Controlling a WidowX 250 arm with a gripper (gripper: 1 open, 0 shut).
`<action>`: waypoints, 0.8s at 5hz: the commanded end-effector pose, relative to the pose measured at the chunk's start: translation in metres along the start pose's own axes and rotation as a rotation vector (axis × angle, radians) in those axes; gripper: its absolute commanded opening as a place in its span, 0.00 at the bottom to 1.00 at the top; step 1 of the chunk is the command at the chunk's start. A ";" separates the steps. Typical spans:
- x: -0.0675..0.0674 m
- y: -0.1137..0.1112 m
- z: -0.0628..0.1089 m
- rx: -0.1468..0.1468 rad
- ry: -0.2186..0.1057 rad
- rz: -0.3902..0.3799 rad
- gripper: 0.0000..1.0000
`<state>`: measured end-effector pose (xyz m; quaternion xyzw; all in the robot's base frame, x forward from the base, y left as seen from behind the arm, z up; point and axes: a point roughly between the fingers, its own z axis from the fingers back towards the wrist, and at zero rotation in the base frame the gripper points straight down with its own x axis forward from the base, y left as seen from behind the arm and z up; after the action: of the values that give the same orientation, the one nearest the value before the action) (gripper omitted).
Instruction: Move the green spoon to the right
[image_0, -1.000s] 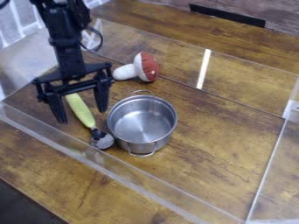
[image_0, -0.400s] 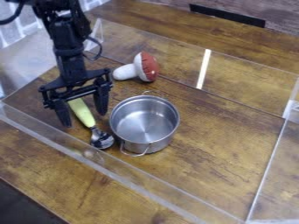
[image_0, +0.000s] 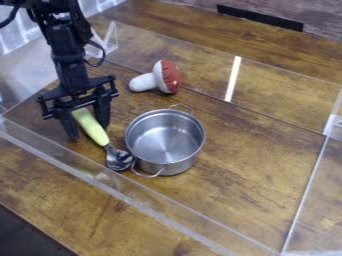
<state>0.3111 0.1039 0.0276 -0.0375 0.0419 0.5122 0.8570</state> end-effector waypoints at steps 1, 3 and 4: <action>-0.005 0.000 0.016 -0.015 -0.043 -0.038 0.00; 0.007 -0.001 0.015 0.014 -0.044 -0.068 0.00; 0.009 -0.001 0.013 0.027 -0.037 -0.050 0.00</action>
<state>0.3112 0.1084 0.0293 -0.0187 0.0514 0.4916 0.8691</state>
